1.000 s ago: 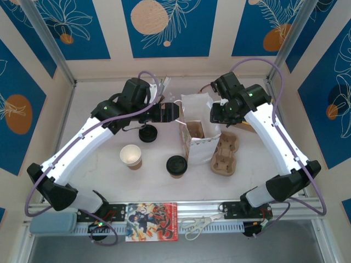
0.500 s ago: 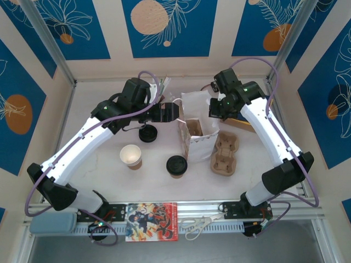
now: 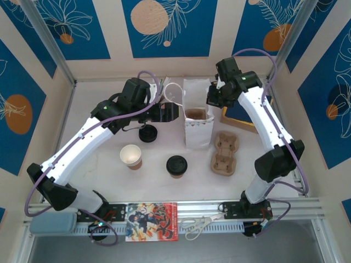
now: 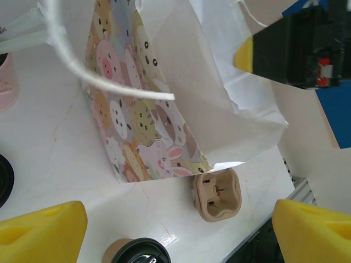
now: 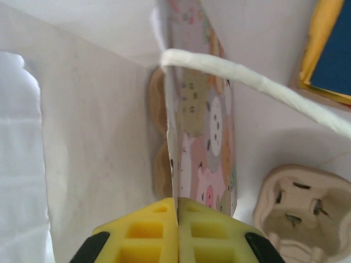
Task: Pack the takeout coffee
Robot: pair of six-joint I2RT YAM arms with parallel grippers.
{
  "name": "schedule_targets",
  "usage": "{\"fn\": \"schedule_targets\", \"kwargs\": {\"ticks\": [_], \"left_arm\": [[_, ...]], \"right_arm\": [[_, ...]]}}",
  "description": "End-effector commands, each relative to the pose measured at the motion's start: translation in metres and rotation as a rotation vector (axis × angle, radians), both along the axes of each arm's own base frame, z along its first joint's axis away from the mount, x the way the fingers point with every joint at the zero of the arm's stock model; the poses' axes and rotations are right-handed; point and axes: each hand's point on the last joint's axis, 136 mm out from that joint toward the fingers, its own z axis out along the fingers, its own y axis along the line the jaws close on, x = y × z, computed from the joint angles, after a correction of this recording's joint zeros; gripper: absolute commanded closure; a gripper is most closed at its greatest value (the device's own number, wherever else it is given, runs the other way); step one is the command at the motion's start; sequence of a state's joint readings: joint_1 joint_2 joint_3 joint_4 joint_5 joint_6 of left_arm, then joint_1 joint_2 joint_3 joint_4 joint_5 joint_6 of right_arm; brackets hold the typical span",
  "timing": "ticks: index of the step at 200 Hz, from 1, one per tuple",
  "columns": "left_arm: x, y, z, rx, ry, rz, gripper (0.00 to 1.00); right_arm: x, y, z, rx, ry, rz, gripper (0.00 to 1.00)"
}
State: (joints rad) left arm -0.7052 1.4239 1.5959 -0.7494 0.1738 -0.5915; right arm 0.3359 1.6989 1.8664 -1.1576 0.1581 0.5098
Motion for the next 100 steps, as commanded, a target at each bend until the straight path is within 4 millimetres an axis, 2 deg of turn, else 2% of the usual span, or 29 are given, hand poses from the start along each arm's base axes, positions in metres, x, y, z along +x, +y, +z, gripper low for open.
{"fn": "schedule_targets", "kwargs": {"ticks": [1, 21, 68, 85, 100], "left_arm": [[-0.006, 0.005, 0.016, 0.004, -0.049, -0.011, 0.12], [-0.006, 0.008, 0.017, 0.010, -0.055, -0.006, 0.12], [-0.006, 0.009, 0.017, 0.010, -0.056, -0.004, 0.12], [-0.006, 0.007, 0.016, 0.007, -0.053, -0.008, 0.12], [-0.005, 0.006, 0.014, 0.006, -0.048, -0.008, 0.12]], "right_arm": [[0.007, 0.017, 0.000, 0.082, 0.023, 0.030, 1.00], [0.006, 0.018, -0.007, 0.060, 0.059, 0.041, 1.00], [-0.003, 0.008, 0.013, 0.016, 0.002, 0.082, 0.99], [-0.005, 0.002, 0.015, 0.017, 0.013, 0.098, 1.00], [-0.008, 0.000, 0.013, 0.028, 0.042, 0.114, 0.96]]}}
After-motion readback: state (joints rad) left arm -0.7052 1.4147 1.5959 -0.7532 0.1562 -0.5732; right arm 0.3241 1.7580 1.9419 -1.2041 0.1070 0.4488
